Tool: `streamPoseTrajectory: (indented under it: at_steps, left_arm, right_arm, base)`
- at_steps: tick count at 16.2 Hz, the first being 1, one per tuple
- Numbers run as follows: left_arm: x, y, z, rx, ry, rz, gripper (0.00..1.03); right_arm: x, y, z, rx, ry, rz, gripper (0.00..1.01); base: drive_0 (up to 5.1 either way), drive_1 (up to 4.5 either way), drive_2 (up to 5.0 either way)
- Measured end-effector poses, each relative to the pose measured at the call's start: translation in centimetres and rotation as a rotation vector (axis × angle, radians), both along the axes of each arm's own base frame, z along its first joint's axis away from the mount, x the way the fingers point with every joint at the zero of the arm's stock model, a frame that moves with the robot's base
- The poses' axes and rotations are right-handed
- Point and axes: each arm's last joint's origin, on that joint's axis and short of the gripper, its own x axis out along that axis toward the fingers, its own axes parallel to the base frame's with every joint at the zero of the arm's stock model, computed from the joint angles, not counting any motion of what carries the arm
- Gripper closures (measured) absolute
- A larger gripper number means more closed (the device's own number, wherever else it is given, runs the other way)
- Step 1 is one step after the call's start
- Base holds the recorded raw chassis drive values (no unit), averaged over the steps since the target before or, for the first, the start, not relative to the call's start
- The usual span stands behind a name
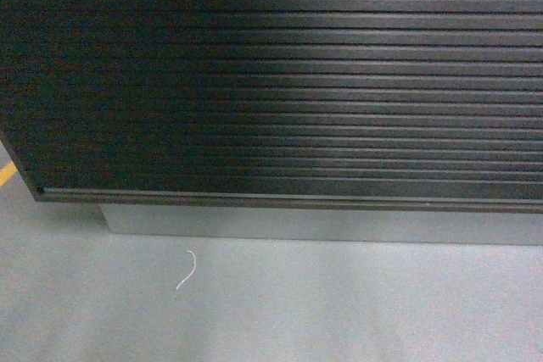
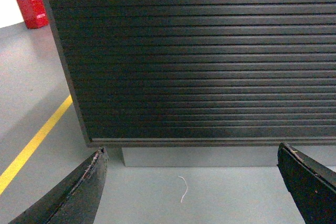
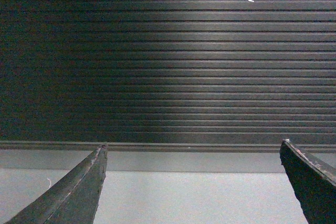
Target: Place dark red mango on scale at checkout
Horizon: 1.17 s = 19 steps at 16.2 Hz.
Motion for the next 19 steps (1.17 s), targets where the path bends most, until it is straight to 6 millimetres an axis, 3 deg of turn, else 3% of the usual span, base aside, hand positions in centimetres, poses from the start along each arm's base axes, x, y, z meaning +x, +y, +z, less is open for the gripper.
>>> streamPoseTrajectory:
  at_steps: [19]
  left_arm:
    - [0.0, 0.0, 0.0, 0.0, 0.0, 0.0, 0.05]
  right_arm:
    - [0.0, 0.0, 0.0, 0.0, 0.0, 0.0, 0.03]
  base:
    - [-0.1, 2.03, -2.3]
